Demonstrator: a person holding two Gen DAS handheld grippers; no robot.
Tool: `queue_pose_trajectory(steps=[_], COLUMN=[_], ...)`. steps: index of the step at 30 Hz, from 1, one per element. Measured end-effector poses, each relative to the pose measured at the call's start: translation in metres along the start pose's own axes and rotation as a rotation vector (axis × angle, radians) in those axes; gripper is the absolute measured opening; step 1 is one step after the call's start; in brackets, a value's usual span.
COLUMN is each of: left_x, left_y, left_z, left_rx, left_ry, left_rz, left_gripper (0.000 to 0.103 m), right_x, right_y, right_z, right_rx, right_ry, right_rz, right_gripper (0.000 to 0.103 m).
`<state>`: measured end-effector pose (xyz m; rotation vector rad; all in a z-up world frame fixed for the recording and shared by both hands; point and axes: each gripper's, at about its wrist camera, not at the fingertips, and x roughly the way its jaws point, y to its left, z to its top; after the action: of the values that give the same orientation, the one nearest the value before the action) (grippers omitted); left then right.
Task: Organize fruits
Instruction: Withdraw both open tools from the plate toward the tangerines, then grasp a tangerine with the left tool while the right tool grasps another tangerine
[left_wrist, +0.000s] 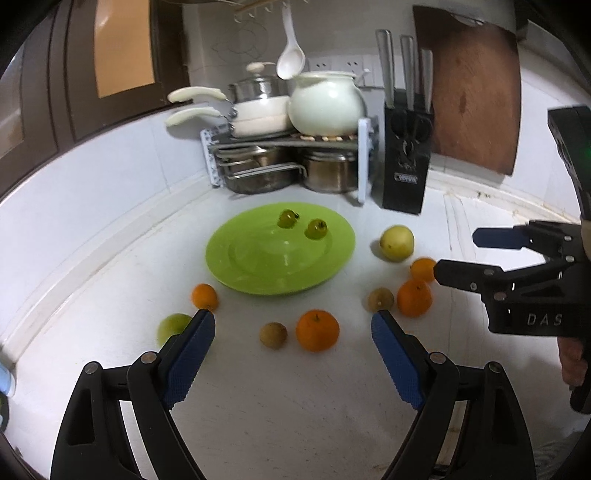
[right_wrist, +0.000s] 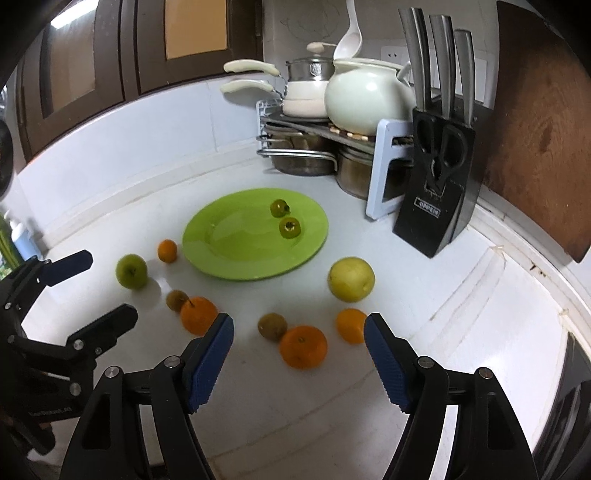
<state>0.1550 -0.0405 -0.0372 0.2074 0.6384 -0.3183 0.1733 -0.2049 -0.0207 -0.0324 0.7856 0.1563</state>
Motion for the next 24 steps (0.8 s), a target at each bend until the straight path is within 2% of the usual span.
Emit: queue_pose_trajectory(steps=[9, 19, 24], left_x=[0.031, 0.059, 0.072], left_y=[-0.009, -0.011, -0.009], left_z=[-0.010, -0.012, -0.010], left_rx=[0.041, 0.047, 0.047], left_ry=[0.067, 0.120, 0.142], left_rz=[-0.039, -0.134, -0.151], left_gripper=[0.079, 0.059, 0.054], right_x=[0.026, 0.046, 0.056], right_y=[-0.005, -0.009, -0.008], right_z=[-0.014, -0.021, -0.019], right_rx=[0.012, 0.036, 0.035], right_ry=[0.089, 0.151, 0.168], right_rz=[-0.009, 0.004, 0.011], right_gripper=[0.074, 0.073, 0.067])
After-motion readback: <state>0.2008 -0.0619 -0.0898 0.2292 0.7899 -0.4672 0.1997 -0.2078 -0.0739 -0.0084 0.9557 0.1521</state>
